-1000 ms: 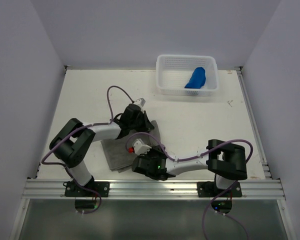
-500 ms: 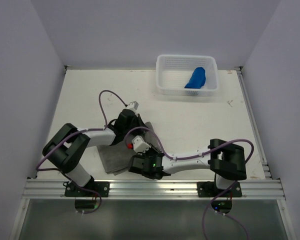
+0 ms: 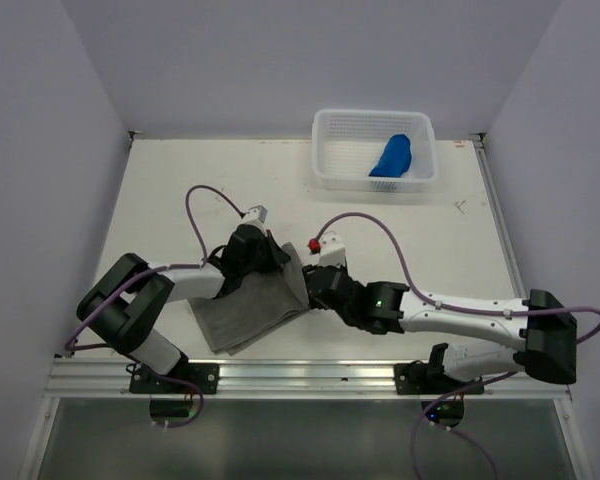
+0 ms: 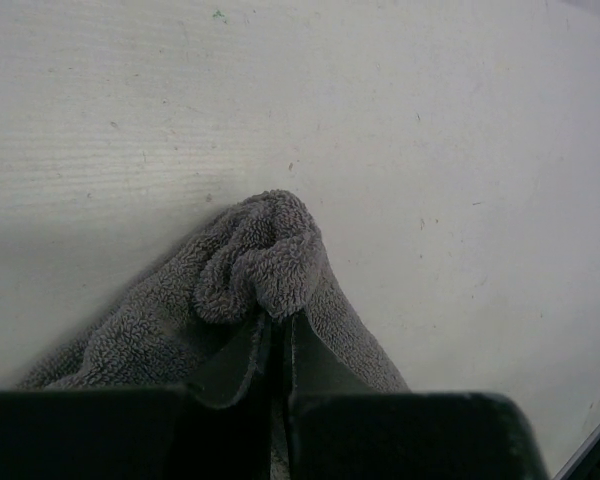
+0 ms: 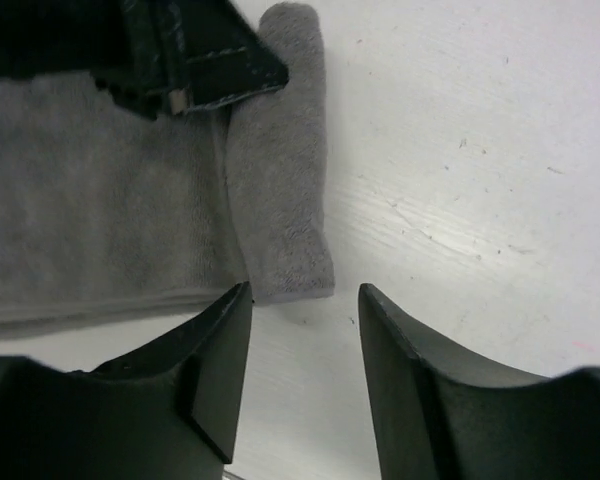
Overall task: Roll the towels
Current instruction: Roll the towel
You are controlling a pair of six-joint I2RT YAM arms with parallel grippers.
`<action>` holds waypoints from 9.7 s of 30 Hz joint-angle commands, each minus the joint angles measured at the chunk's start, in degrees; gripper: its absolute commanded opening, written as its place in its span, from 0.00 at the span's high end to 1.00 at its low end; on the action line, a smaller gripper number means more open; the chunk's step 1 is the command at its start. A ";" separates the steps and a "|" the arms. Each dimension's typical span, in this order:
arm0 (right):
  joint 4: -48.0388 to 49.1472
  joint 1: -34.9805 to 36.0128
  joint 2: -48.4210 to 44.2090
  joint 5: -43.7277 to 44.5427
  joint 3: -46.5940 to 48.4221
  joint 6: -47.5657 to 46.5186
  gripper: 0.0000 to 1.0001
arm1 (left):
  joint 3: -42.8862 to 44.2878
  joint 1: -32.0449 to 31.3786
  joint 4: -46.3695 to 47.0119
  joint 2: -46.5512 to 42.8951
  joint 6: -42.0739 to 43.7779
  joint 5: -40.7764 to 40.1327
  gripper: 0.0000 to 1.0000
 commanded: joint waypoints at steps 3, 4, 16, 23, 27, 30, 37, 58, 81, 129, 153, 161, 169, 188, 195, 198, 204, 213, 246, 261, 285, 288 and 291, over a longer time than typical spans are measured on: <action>18.29 -13.74 -6.63 -25.62 -10.55 6.23 0.37 | -1.92 0.68 -0.22 -0.55 0.29 -2.78 1.00; 19.45 -14.98 -6.28 -27.59 -11.17 6.67 0.36 | -2.10 0.68 -0.22 -0.55 0.29 -2.86 1.00; 30.27 -20.00 6.72 -36.93 -12.58 9.93 0.32 | -2.27 0.68 0.48 0.68 0.21 -1.90 1.00; 29.30 -20.00 9.27 -34.28 -12.05 6.06 0.36 | -1.84 0.68 -0.49 0.07 0.47 -1.81 1.00; 32.46 -20.00 10.68 -37.26 -12.40 5.79 0.49 | -1.31 0.68 -1.19 0.07 0.47 -1.89 1.00; 33.26 -20.00 11.74 -37.63 -12.76 5.71 0.64 | -0.78 0.68 -1.28 0.07 0.38 -1.54 1.00; 29.31 -17.63 9.64 -28.69 -12.58 -0.25 1.00 | 2.38 1.03 -3.99 0.07 1.78 -0.23 0.99; 9.54 -0.50 12.26 14.82 -2.83 -5.37 1.00 | 16.10 3.23 -17.28 -4.32 3.02 7.33 0.34; -5.94 8.83 39.06 26.54 14.84 -13.27 1.00 | 16.80 3.23 -16.40 -8.28 6.54 12.51 0.36; 2.14 7.60 31.53 18.98 10.98 -10.47 0.87 | 4.23 3.32 -9.80 3.58 11.20 5.14 0.91; 8.90 0.87 -1.15 3.54 -2.54 0.59 0.53 | -1.57 3.50 -6.38 0.87 7.59 4.52 0.97; 23.66 -17.70 -1.63 -29.51 -10.21 12.11 0.46 | -2.45 3.50 -6.20 -0.11 7.33 4.08 0.98; 29.56 -22.81 3.03 -35.43 -13.99 16.87 0.44 | -3.68 3.50 -5.15 0.07 6.71 4.34 0.99; 38.26 -22.90 10.42 -42.19 -21.45 20.47 0.48 | -5.96 3.41 -5.59 -3.27 5.75 1.53 1.00; 39.59 -21.93 11.65 -42.46 -21.20 19.95 0.68 | -5.26 3.41 -6.02 -3.27 5.92 1.44 1.00; 38.88 -21.49 11.83 -42.20 -20.23 19.07 0.85 | -4.38 3.49 -6.55 -3.27 6.09 1.71 1.00; 35.38 -19.74 8.42 -34.83 -19.88 15.47 1.00 | -0.35 3.50 -9.97 -3.97 7.24 1.71 1.00; 22.11 -8.76 2.78 -7.16 -14.70 6.59 1.00 | 9.76 3.50 -15.69 -4.06 8.73 2.76 1.00; -9.54 17.27 28.61 34.18 8.78 9.31 1.00 | 3.71 -3.01 -12.71 -11.01 1.44 9.10 1.00; -3.66 14.28 16.15 22.85 3.42 7.29 0.77 | -3.33 -4.06 -9.98 -8.19 1.88 3.56 1.00; 34.31 -16.66 -1.10 -32.79 -20.75 17.75 0.21 | -5.79 -3.97 -9.28 -9.78 1.88 3.29 1.00; 35.98 -16.66 1.89 -34.02 -21.37 17.75 0.21 | -6.05 -3.97 -9.19 -9.86 1.88 3.11 1.00; 38.44 -16.66 3.83 -34.81 -22.95 18.10 0.23 | -6.23 -3.97 -9.10 -9.86 1.88 3.11 1.00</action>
